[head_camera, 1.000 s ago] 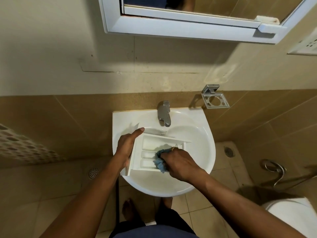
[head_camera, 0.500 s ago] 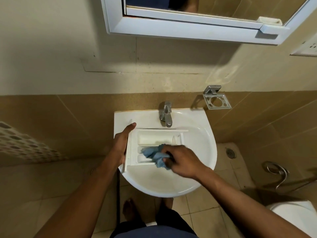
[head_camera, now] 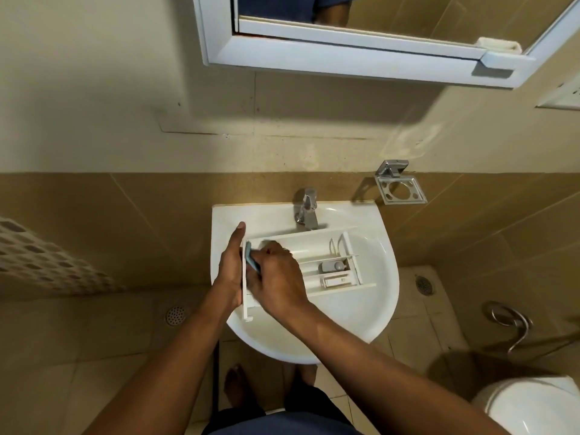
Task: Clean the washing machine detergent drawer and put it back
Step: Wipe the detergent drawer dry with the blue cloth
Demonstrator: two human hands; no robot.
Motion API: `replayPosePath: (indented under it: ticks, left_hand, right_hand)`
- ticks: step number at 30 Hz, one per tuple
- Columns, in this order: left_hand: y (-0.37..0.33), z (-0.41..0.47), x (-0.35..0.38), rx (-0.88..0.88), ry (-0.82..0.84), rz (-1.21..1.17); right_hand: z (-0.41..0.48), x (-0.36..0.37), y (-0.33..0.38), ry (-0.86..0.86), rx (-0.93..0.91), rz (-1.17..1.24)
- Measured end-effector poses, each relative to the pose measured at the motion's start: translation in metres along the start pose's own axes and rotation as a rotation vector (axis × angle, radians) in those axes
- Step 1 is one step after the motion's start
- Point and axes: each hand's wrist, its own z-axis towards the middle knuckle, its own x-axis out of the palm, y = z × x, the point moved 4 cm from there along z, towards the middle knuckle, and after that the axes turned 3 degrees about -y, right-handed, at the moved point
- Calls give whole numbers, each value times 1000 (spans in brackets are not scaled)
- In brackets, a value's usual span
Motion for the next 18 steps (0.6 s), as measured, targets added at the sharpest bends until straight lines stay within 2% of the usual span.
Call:
replayPosePath:
  ticks: [5, 10, 13, 18]
  left_hand:
    - [-2, 4, -13, -26, -112, 3]
    - [-1, 2, -17, 16, -172, 108]
    - [-11, -3, -15, 27, -167, 136]
    - [-24, -3, -7, 101, -224, 219]
  right_hand:
    - [-37, -5, -7, 236, -213, 28]
    - [-43, -29, -44, 396, -373, -89]
    - [-44, -56, -82, 338, -329, -84]
    - [-38, -83, -130, 186, -44, -115]
